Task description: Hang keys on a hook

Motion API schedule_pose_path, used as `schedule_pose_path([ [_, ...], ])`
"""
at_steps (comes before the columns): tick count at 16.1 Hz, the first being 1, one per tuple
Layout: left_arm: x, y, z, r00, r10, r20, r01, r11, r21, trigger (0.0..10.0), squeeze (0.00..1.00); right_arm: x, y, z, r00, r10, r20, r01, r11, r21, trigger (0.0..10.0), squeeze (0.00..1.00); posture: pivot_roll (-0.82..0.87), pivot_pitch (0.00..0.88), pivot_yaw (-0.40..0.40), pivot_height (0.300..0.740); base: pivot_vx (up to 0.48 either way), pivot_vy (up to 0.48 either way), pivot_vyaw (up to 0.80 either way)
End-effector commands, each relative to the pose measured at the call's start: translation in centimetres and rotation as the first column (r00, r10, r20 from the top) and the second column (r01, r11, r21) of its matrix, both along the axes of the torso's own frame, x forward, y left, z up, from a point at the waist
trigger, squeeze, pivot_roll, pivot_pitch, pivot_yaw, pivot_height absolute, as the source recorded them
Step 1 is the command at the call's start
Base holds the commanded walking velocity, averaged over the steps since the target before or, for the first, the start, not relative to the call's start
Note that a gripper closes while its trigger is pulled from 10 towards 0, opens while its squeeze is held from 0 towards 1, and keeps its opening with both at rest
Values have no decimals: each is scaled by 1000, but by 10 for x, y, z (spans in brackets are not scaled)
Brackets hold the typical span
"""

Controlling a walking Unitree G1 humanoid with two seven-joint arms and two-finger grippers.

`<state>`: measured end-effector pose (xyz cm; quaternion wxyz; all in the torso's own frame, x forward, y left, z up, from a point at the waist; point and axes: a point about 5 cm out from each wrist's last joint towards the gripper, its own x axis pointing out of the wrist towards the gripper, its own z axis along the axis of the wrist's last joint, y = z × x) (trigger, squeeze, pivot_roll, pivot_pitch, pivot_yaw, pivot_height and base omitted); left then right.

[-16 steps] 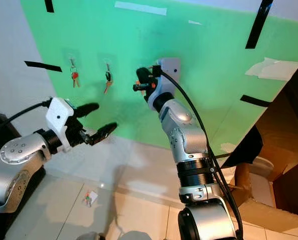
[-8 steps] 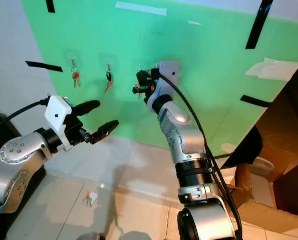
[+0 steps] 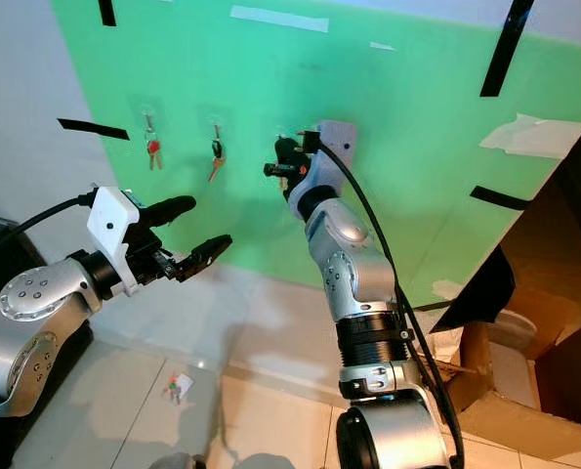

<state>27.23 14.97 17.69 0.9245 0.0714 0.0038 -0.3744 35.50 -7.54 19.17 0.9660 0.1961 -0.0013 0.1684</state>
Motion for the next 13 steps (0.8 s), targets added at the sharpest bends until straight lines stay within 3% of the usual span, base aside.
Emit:
schedule_pose_path([
  [1, -1, -1, 4, 1000, -2, 11, 2, 1000, 3, 10000, 0, -1, -18, -16, 992, -83, -99, 89, 994, 62, 10000, 0, 46, 0, -22, 740, 0, 0, 0],
  [6, 0, -2, 4, 1000, -3, 14, 3, 1000, 4, 10000, 0, -6, -10, -29, 985, -38, -166, 50, 997, 67, 10000, 0, 46, 0, -22, 740, 0, 0, 0],
  [11, 0, -1, 4, 1000, 6, 19, -6, 1000, 4, 10000, 0, -6, -14, -29, 973, -55, -224, 103, 972, 211, 10000, 0, 54, 0, -33, 740, 0, 0, 0],
  [13, 0, -1, 4, 1000, 10, 20, -10, 1000, 9, 10000, 0, -7, -14, -34, 971, -58, -230, 94, 985, 145, 10000, 0, 54, 0, -33, 740, 0, 0, 0],
])
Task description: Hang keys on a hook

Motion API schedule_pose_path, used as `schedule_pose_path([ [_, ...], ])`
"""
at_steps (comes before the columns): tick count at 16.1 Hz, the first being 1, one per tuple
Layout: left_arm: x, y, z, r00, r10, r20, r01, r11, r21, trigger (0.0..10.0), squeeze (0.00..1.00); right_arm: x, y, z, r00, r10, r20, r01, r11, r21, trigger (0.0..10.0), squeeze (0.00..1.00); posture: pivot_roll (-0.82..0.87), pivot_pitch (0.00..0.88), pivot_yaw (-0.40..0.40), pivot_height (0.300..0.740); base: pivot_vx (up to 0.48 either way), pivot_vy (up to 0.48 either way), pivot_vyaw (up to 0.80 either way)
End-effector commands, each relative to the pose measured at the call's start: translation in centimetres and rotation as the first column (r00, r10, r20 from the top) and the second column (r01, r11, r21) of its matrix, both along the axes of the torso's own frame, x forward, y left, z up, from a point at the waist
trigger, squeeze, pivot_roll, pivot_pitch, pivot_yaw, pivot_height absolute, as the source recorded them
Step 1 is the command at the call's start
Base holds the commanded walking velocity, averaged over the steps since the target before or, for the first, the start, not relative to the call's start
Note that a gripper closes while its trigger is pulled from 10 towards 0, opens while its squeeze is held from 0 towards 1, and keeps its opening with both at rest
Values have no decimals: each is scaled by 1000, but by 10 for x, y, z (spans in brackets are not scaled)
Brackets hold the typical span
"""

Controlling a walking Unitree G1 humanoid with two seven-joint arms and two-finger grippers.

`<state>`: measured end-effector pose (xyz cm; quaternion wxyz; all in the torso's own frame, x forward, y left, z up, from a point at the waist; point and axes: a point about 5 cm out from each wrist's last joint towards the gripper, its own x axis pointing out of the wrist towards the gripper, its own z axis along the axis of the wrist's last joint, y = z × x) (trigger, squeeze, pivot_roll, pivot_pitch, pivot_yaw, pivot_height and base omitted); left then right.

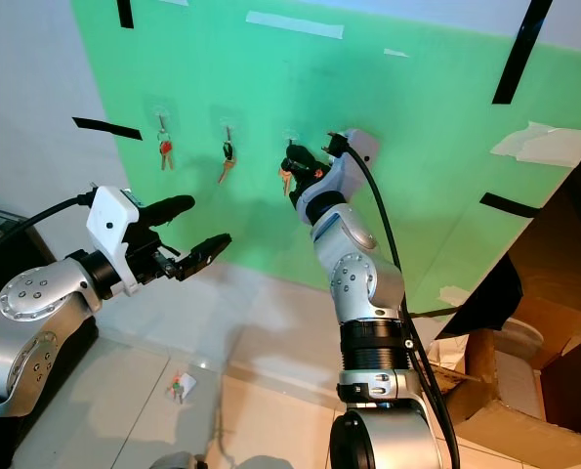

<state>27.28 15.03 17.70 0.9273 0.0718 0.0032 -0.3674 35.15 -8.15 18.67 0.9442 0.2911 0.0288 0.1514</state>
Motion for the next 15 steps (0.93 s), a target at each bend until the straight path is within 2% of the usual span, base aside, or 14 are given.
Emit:
schedule_pose_path([
  [1, -1, -1, 3, 1000, -3, 18, 3, 1000, 13, 10000, 0, -5, -8, -32, 990, -49, -135, 38, 996, -80, 10000, 0, 54, 0, -33, 740, 0, 0, 0],
  [2, -1, 0, 2, 1000, -2, 18, 1, 1000, 22, 10000, 0, -7, -7, -38, 988, -47, -149, 26, 990, -135, 10000, 0, 59, 0, -39, 740, 0, 0, 0],
  [5, -1, 0, 2, 1000, -1, 19, 1, 1000, 26, 10000, 0, -8, -7, -39, 987, -44, -153, 21, 989, -146, 10000, 0, 59, 0, -39, 740, 0, 0, 0],
  [6, -1, -1, 1, 1000, -1, 20, 1, 999, 33, 10000, 0, -8, -7, -39, 990, -42, -138, 16, 983, -180, 10000, 0, 59, 0, -39, 740, 0, 0, 0],
  [9, 0, -1, 1, 1000, -1, 24, 0, 999, 39, 10000, 0, -10, -1, -30, 1000, 13, -9, -15, 942, -337, 10000, 0, 59, 0, -36, 740, 0, 0, 0],
  [12, 1, -2, 1, 1000, -2, 29, 1, 999, 45, 10000, 0, -10, 3, -26, 998, 42, 48, -19, 917, -397, 10000, 0, 58, 0, -35, 740, 0, 0, 0],
  [15, 1, -1, 1, 999, -2, 34, 0, 999, 53, 10000, 0, -9, 1, -26, 998, 19, 68, 11, 910, -415, 10000, 0, 59, 0, -30, 740, 0, 0, 0],
])
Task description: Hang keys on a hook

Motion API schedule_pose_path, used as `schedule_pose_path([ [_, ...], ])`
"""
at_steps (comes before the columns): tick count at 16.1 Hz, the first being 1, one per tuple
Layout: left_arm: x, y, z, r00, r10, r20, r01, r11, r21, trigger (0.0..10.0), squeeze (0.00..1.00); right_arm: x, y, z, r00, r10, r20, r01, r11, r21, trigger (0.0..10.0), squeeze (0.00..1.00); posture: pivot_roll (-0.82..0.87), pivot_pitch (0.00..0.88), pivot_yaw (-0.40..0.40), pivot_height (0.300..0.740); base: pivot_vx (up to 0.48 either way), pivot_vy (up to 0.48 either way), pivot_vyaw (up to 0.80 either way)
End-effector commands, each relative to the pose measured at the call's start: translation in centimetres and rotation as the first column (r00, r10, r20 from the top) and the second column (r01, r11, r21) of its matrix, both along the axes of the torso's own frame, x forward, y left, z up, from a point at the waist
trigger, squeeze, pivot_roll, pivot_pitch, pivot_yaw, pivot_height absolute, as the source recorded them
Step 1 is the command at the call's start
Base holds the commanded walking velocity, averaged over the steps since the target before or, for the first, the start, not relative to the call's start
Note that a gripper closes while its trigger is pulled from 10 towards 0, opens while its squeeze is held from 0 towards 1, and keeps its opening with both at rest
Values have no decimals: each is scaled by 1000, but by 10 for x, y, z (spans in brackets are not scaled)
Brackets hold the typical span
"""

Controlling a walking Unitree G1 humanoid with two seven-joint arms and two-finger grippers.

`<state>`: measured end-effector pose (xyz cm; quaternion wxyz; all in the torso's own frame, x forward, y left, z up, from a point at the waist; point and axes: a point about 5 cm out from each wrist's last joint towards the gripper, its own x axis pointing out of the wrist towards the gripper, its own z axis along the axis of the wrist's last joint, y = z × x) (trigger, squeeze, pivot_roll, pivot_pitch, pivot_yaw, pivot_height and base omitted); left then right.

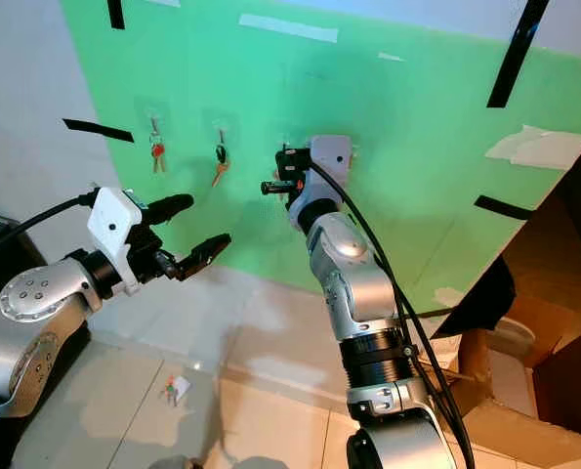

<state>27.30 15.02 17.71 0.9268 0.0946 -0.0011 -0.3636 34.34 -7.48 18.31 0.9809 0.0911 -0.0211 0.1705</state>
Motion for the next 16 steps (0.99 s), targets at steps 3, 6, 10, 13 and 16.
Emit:
schedule_pose_path([
  [3, 2, -1, 1, 1000, -3, 12, 3, 1000, 21, 10000, 0, 2, -11, -21, 995, -61, -74, 58, 998, -37, 10000, 0, 59, 0, -30, 740, 0, 0, 0],
  [6, 1, -1, 1, 1000, -5, 13, 4, 1000, 22, 10000, 0, 2, -9, -22, 996, -50, -78, 47, 998, -37, 10000, 0, 61, 0, -29, 740, 0, 0, 0],
  [10, 1, -2, 1, 1000, -13, 10, 13, 1000, 22, 10000, 0, 0, -6, -26, 995, -16, -103, 13, 999, -29, 10000, 1000, 60, 0, -27, 740, 0, 0, 0],
  [13, 1, -2, 1, 1000, -14, 10, 14, 1000, 22, 10000, 0, 1, -8, -26, 994, -28, -101, 26, 999, -27, 10000, 1000, 60, 0, -27, 740, 0, 0, 0],
  [16, 1, -2, 1, 1000, -13, 9, 13, 1000, 21, 10000, 0, 0, -10, -25, 995, -32, -95, 31, 999, -17, 10000, 1000, 60, 0, -30, 740, 0, 0, 0],
])
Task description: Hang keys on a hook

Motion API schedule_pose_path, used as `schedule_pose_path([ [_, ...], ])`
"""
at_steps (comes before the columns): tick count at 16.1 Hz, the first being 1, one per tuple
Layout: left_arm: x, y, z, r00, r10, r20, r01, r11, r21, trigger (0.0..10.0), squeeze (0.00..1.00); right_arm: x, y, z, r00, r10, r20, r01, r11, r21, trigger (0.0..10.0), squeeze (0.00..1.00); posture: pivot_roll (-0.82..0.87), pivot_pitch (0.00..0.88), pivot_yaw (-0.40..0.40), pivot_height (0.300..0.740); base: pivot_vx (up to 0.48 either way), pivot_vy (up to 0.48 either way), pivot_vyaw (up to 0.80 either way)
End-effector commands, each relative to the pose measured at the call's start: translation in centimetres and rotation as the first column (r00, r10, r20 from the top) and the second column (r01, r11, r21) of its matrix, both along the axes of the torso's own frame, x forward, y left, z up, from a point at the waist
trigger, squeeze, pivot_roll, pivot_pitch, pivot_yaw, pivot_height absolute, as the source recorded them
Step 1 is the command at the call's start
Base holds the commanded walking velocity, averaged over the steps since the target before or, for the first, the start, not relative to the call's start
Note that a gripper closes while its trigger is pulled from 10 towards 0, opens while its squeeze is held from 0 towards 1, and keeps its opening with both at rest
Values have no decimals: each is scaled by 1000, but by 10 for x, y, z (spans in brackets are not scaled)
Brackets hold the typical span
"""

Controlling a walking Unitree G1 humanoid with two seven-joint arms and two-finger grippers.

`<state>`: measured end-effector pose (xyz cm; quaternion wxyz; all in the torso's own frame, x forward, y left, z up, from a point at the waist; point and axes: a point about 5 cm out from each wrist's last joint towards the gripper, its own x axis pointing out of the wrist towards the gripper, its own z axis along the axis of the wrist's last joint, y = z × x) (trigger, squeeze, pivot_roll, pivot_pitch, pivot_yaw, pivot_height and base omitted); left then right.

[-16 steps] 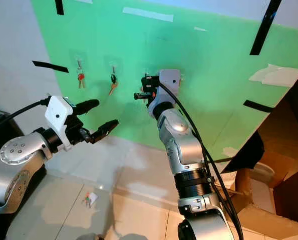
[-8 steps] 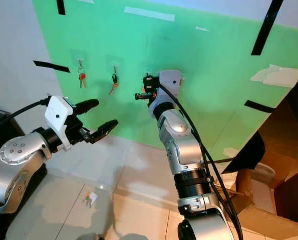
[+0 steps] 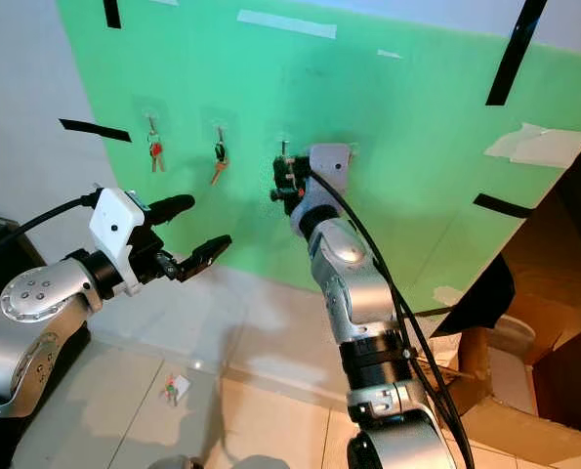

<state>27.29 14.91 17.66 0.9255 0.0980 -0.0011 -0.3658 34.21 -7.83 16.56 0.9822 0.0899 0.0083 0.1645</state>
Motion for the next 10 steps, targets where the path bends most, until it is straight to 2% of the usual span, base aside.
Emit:
schedule_pose_path([
  [1, 1, -1, 1, 1000, -7, 7, 7, 1000, 14, 10000, 0, -1, -8, -7, 999, -20, -35, 19, 1000, -8, 10000, 1000, 61, 0, -32, 740, 0, 0, 0],
  [3, 0, -1, 0, 1000, -3, 3, 3, 1000, 11, 10000, 0, -8, -10, -7, 1000, 11, -25, -12, 1000, -28, 10000, 1000, 60, 0, -35, 740, 0, 0, 0],
  [5, -1, 0, -6, 999, 26, -18, -26, 1000, 10, 10000, 0, -30, -15, -12, 996, 82, -38, -83, 996, -35, 10000, 1000, 53, 0, -47, 740, 0, 0, 0],
  [6, 0, 2, -12, 997, 69, -39, -68, 998, 18, 10000, 0, -42, -18, -14, 994, 97, -51, -99, 995, -34, 10000, 1000, 49, 0, -54, 740, 0, 0, 0],
  [7, 1, 3, -15, 994, 94, -49, -93, 995, 29, 10000, 0, -47, -20, -15, 993, 102, -50, -104, 994, -42, 10000, 1000, 49, 0, -55, 740, 0, 0, 0],
  [8, 2, 6, -24, 986, 150, -68, -146, 987, 66, 10000, 0, -58, -23, -18, 993, 102, -67, -105, 993, -46, 10000, 1000, 43, 0, -58, 740, 0, 0, 0],
  [9, 1, 9, -33, 977, 197, -85, -188, 977, 95, 10000, 0, -67, -31, -26, 993, 34, -113, -42, 997, -70, 10000, 1000, 33, 0, -57, 740, 0, 0, 0],
  [10, -8, 7, -47, 968, 223, -118, -211, 971, 110, 10000, 0, -82, -48, -43, 983, -82, -163, 66, 993, -103, 10000, 1000, 13, 0, -45, 740, 0, 0, -781],
])
